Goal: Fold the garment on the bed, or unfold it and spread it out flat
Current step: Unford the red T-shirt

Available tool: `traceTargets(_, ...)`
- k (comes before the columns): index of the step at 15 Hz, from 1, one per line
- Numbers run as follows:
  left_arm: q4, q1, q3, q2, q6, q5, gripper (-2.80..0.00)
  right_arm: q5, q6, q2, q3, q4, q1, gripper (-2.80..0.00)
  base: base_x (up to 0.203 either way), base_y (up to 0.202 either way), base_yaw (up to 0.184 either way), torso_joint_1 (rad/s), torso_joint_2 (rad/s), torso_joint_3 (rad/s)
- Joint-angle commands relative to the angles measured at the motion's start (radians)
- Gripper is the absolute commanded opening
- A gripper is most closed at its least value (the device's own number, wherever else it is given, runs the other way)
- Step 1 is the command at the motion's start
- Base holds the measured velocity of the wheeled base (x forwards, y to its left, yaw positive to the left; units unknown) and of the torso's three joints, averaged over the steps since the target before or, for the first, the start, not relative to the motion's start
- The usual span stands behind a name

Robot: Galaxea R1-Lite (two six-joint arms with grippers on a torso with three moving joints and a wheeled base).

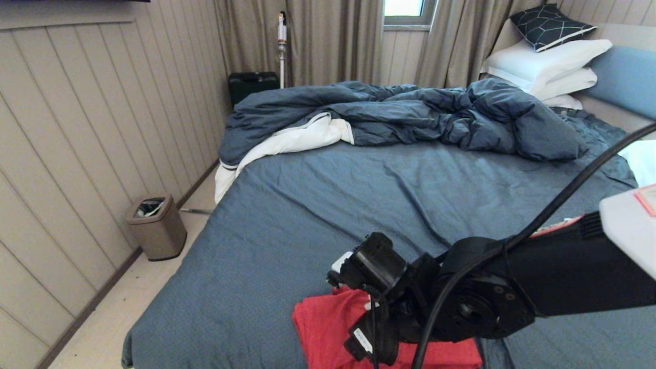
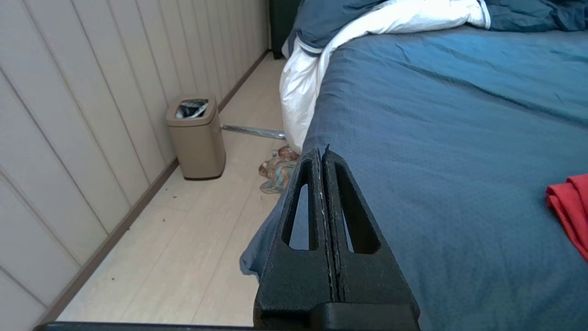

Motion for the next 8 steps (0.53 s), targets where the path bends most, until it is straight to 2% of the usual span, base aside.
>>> traceTargets(1,-0.001,0.000,0.000,0.001,0.000,0.001,-2.80,-0.011,-0.001,0.026,0.007,0.000,0.010,0.00,0.000,0.000,0.000,0.000,0.00,0.000)
traceTargets(8,-0.002,0.000,0.000,0.001,0.000,0.001,-2.80,-0.014,-0.002,0.118,-0.065,-0.009,0.008,0.00,0.000,0.000,0.000,0.000,0.00,0.000)
